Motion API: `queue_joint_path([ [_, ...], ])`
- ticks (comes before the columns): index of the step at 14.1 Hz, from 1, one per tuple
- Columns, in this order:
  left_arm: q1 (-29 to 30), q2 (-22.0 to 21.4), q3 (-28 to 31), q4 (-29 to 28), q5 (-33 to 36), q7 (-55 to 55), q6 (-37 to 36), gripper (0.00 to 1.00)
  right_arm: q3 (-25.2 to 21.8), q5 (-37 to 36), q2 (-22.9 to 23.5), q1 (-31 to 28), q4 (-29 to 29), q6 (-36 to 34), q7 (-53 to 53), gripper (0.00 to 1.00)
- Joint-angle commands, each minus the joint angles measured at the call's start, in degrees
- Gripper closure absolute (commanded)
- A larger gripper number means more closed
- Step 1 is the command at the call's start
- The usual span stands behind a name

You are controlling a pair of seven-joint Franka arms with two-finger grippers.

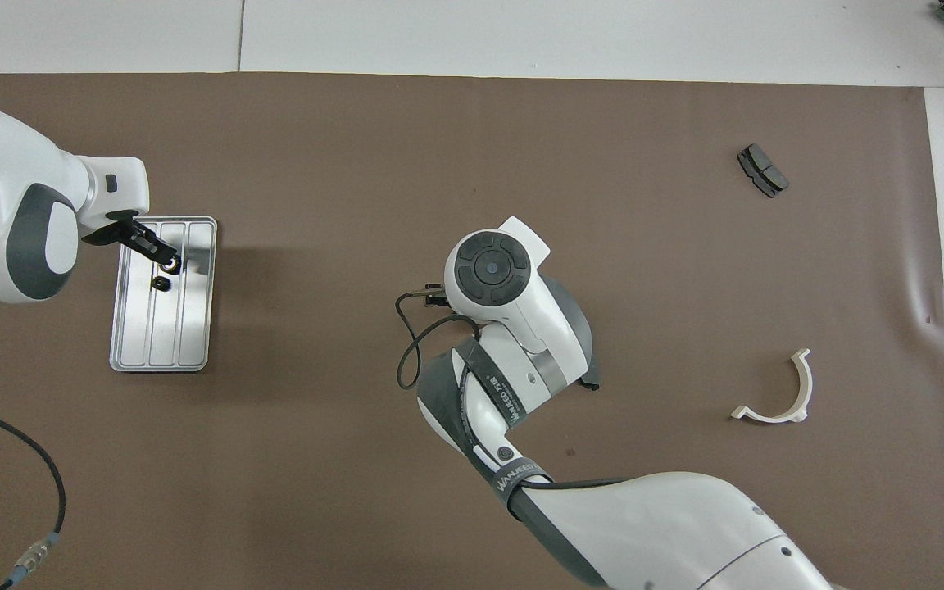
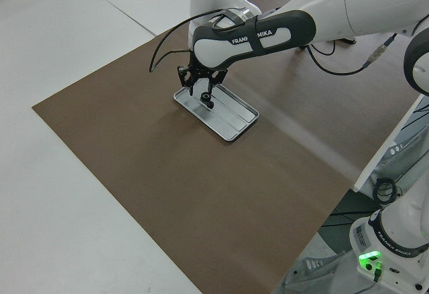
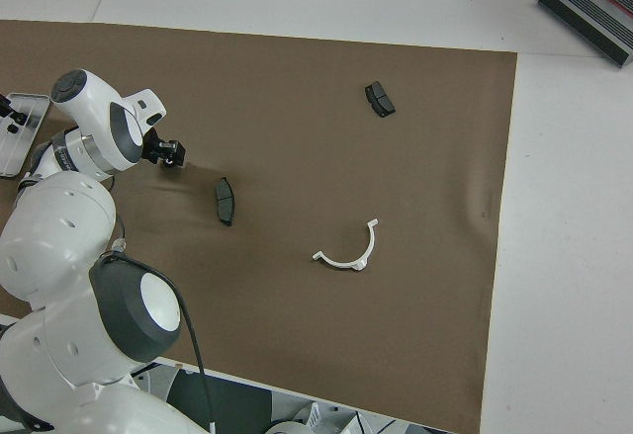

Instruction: Place bearing gear from tray to pile

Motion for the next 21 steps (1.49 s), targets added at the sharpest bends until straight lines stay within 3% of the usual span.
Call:
queue_joint_path([
  [1,0.3,-2.1,-0.3,-3.3,1.3,0.3,2.4,0.41,-0.2,0.4,0.0,0.1,-1.1,1.6,-1.6,0.41],
  [8,-0.6,-2.4,-0.3,-7.1,1.3,-2.9,7.3,0.41,-0.2,0.4,-0.2,0.6,-1.2,0.8,-1.7,0.45],
  [9,-0.6,-2.4,-0.3,-7.1,1.3,-2.9,7.3,0.41,-0.2,0.4,-0.2,0.6,-1.2,1.1,-1.7,0.51],
  [10,-0.6,-2.5,-0.3,-7.1,1.3,-2.9,7.3,0.42,-0.2,0.4,-0.2,0.6,-1.1,1.2,-1.6,0.64],
  [11,-0.6,-2.5,-0.3,-7.2,1.3,-2.9,7.3,0.44,-0.2,0.4,-0.1,0.7,-1.1,1.3,-1.6,0.96],
  [12,-0.6,-2.5,-0.3,-7.2,1.3,-2.9,7.2,0.47,-0.2,0.4,-0.2,0.8,-0.8,1.1,-1.4,1.0],
  [17,-0.6,-2.6,-0.3,-7.3,1.3,-2.9,6.7,0.67,-0.5,0.5,-1.3,0.3,0.8,-1.7,-0.8,1.0],
  [21,-0.5,-2.7,-0.3,-7.7,1.3,-2.9,6.6,0.85,-1.0,0.3,-8.9,-6.0,0.2,-9.3,-6.3,1.0],
])
